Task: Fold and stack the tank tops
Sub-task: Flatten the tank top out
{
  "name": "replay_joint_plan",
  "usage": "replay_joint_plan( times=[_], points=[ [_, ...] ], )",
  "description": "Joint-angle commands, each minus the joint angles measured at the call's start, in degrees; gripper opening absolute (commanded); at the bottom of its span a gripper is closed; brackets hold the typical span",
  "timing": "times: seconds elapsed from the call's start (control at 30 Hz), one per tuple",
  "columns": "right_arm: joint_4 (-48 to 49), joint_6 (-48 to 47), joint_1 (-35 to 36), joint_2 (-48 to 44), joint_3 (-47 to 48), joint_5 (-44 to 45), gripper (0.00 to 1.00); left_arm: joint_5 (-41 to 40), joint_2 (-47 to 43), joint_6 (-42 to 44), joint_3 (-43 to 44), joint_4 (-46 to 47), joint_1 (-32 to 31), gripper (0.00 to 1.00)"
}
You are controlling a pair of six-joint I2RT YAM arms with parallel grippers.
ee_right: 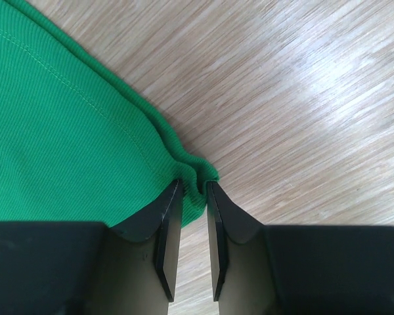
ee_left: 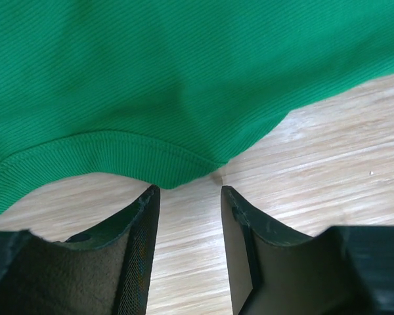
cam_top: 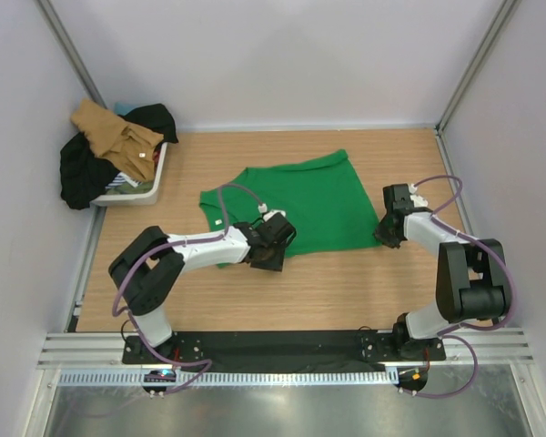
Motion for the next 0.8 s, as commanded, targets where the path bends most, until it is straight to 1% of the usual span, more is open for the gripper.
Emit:
replay_joint_plan(
  times=[0.0,0.1,0.17,0.23,0.3,0.33,0.37,0.4,0.43,0.6,0.63,0.77],
  points=[
    [2.1,0.6,0.2,-0.3,1.5,1.2,0.27,-2.0,0.8,-0.2,2.1,1.9,0.6,0.43],
    [2.2,0.5,0.2,0.4,1.5,0.9,0.27,-1.8,2.4,-0.2,3.4,3.1,0.6,0.41],
    [2.4,0.5,0.2,0.7,1.6,0.8,0.26,-2.2,3.1,-0.1,4.5,2.6,0.7,0.37],
    [2.4,0.4,0.2,0.7,1.5,0.7,0.21,-2.3,4.1,0.0,5.7,2.7,0.7,0.32],
    [2.4,0.3,0.2,0.7,1.5,0.6,0.13,-2.5,4.8,0.1,6.6,2.6,0.8,0.25],
    [2.5,0.2,0.1,0.7,1.4,0.6,0.12,-2.5,5.3,0.2,6.8,2.2,0.8,0.22],
    [2.2,0.2,0.2,0.7,1.4,0.7,0.09,-2.6,5.4,0.3,7.0,2.1,0.8,0.10],
    [2.2,0.2,0.2,0.6,1.3,0.7,0.03,-2.7,5.4,0.3,7.2,1.8,0.8,0.04],
    [1.9,0.0,0.2,0.5,1.5,0.6,0.01,-2.9,5.2,0.7,7.5,0.5,0.9,0.00],
    [-2.1,-0.3,0.4,-1.3,2.1,2.4,0.01,-2.9,-0.1,2.3,7.3,-4.2,0.9,0.00],
    [-2.9,-0.5,0.4,-2.1,2.3,2.4,0.01,-1.5,-1.0,2.6,7.3,-5.9,1.0,0.00],
    [-7.0,-0.9,1.3,-4.4,3.5,2.4,0.01,4.9,-5.6,3.6,5.8,-7.6,1.2,0.00]
  ],
)
